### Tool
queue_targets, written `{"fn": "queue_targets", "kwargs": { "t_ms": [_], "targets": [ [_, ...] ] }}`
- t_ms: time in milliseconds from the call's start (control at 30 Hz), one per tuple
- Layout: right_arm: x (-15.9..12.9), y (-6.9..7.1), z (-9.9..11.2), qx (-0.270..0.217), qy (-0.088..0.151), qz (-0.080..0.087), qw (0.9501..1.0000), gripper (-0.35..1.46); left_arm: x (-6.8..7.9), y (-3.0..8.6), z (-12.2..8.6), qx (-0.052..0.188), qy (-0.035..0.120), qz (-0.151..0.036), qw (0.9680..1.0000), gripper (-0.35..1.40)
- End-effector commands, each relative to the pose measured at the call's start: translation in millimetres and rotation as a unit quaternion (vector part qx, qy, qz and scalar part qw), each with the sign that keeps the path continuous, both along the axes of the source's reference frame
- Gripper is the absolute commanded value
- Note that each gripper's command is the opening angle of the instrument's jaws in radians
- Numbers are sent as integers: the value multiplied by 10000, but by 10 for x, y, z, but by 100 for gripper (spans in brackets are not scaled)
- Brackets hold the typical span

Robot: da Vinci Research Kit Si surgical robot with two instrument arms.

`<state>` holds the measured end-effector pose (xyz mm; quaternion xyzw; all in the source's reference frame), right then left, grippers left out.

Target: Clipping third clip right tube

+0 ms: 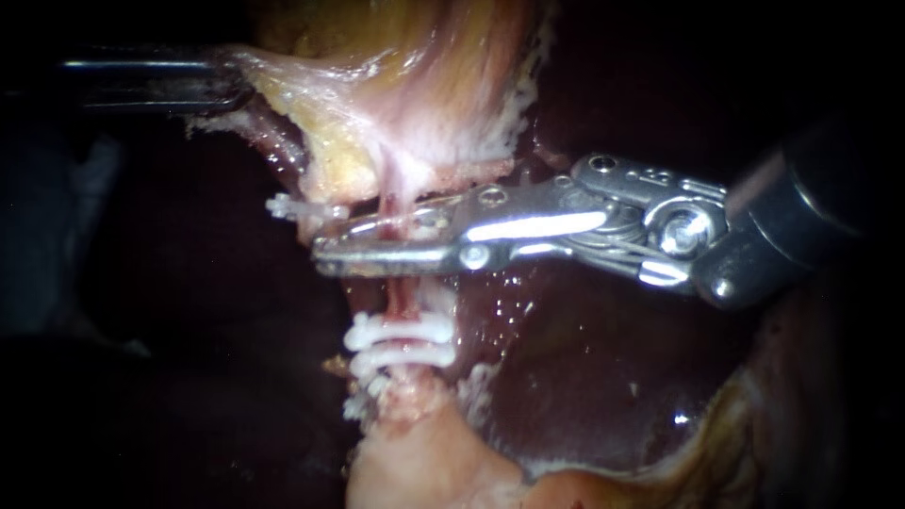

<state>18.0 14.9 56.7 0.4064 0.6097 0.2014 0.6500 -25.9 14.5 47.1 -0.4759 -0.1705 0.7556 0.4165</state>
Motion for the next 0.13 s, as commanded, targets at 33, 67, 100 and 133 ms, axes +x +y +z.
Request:
{"fn": "queue_targets", "kwargs": {
  "t_ms": [33,67,100,133],
  "targets": [
    [0,-1,1,-4,-3,-2,10000,-35,0,0,0,-2,0,0,10000,-35],
    [0,-1,2,-6,-3,-2,10000,-35,0,0,0,-2,0,-1,10000,-35],
    [0,-1,2,-8,-3,-3,10000,-35,0,0,0,-2,0,-1,10000,-35],
    [0,-2,3,-10,-3,-3,10000,-35,0,0,0,-2,0,-1,10000,-35]
  ]
}}
